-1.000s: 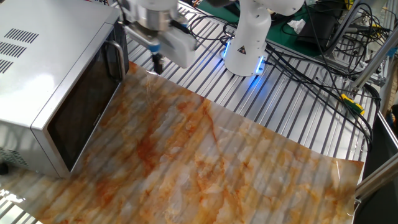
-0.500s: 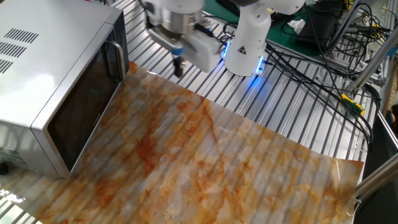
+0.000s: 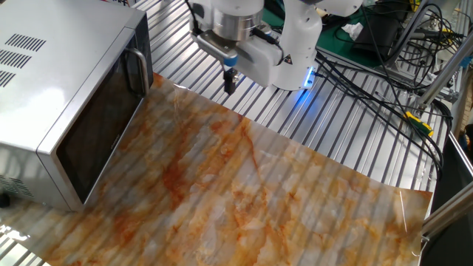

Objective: Close the microwave door

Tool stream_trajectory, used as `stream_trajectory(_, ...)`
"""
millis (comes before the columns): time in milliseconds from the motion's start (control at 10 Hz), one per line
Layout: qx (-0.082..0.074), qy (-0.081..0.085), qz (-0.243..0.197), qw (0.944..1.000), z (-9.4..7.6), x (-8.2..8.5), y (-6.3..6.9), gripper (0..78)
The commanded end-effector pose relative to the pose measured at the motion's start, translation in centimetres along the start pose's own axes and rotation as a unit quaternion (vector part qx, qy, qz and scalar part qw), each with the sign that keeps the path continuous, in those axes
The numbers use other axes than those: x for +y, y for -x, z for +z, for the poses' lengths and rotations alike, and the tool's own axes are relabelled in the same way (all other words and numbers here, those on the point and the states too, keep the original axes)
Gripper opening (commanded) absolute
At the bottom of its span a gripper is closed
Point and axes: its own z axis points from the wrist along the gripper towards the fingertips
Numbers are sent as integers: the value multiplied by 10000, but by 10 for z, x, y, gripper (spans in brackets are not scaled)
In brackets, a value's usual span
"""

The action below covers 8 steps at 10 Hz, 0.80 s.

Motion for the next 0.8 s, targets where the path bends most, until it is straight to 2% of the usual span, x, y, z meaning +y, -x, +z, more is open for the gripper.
stream_trajectory(100,-31,97,22,9999,-8,14,-6,0)
stream_trajectory(500,-62,74,-125,9999,-13,15,1,0)
stream_trajectory(800,-81,66,-149,9998,-13,15,2,0)
